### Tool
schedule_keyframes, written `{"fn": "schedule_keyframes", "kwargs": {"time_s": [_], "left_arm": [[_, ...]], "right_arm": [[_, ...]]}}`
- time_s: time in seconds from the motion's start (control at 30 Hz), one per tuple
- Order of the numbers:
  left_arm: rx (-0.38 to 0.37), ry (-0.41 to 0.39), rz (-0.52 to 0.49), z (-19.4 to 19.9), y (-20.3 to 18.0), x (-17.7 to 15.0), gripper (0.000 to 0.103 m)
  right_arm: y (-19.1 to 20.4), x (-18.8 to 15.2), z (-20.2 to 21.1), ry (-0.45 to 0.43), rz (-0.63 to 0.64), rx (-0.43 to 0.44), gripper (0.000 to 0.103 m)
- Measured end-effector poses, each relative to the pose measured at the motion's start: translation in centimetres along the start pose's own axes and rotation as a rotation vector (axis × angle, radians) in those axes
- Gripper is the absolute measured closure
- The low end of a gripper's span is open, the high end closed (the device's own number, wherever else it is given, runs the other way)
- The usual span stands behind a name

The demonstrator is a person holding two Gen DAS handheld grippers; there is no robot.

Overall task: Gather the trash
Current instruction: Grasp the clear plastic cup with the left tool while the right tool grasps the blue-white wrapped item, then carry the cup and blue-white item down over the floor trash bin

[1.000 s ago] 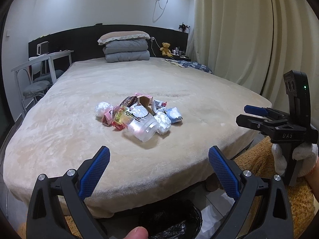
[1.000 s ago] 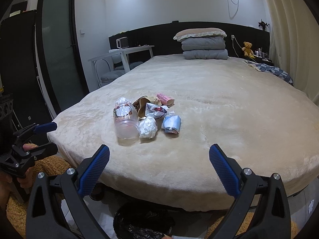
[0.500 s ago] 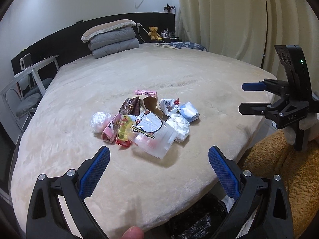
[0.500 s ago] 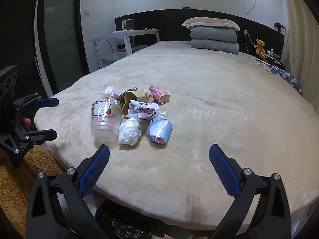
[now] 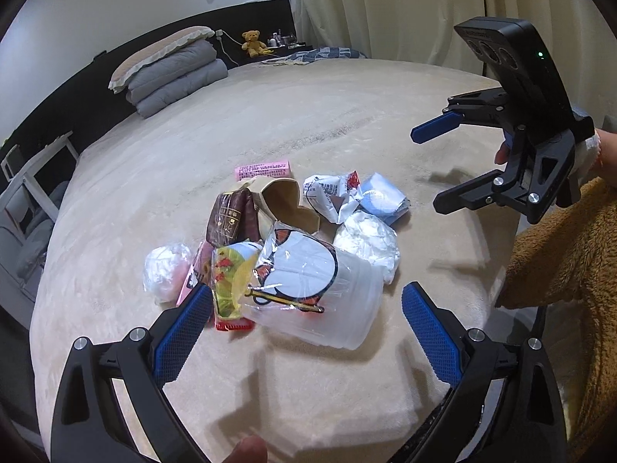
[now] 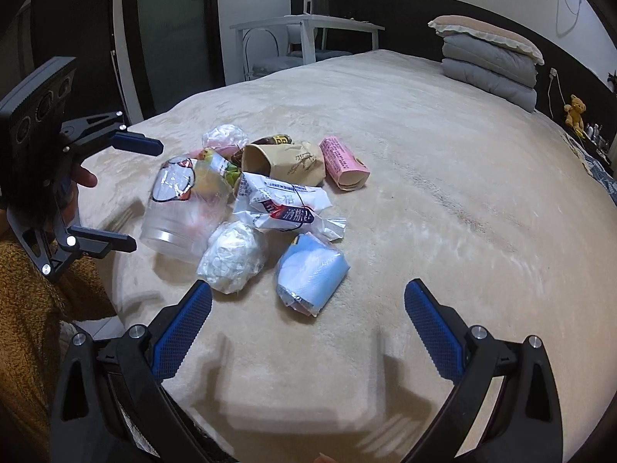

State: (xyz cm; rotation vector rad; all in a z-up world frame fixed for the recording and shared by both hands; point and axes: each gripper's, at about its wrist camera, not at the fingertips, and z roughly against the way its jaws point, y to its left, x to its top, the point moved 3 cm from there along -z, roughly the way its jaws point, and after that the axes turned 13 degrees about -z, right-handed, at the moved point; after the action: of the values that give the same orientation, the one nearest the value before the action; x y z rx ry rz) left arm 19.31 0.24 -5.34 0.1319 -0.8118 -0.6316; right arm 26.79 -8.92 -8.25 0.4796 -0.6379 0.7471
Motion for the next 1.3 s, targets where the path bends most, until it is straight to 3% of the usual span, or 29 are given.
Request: {"fn": "schedule_keyframes", "kwargs": {"time_s": [0.23,0.27,0.33,0.43,0.53,0.87,1.3], "left_arm": [[0.018,-0.002,-0.085,-1.6,-0.3,0.7,0.008],[0.009,0.001,-0.092,-1.8,-0.3,0.7,0.010],[-0.008,0.014,-0.114,-2.3,-0.6,0.7,0.028],[-0.015,0.012,-0.119,-2.8,-0.6,0.8,0.030],[-0.020,0.003,-0.110,-2.8,-0.4,1.0,0.030],[0.005,-0.047,-0.041,-0.5,0.2,0.7,0.031],[0.018,-0.162,0.139,5.0,-0.1,0.6,0.031]], "right_arm": [[-0.7,0.5,-2.4,0.042,0.053,0.023,0.008],[-0.8,0.7,-2.8,0.048,0.063,0.023,0.009],[-0.7,0.7,-3.3,0.056,0.087,0.025,0.012],[-0.4,0.6,-4.2,0.062,0.132,0.011,0.027],[-0.3,0.4,-4.9,0.073,0.157,-0.010,0.050],[-0.6,0.5,-2.5,0.012,0.104,-0.033,0.051],[0.9,-0.5,3.2,-0.085,-0.049,-0.072,0.051]]}}
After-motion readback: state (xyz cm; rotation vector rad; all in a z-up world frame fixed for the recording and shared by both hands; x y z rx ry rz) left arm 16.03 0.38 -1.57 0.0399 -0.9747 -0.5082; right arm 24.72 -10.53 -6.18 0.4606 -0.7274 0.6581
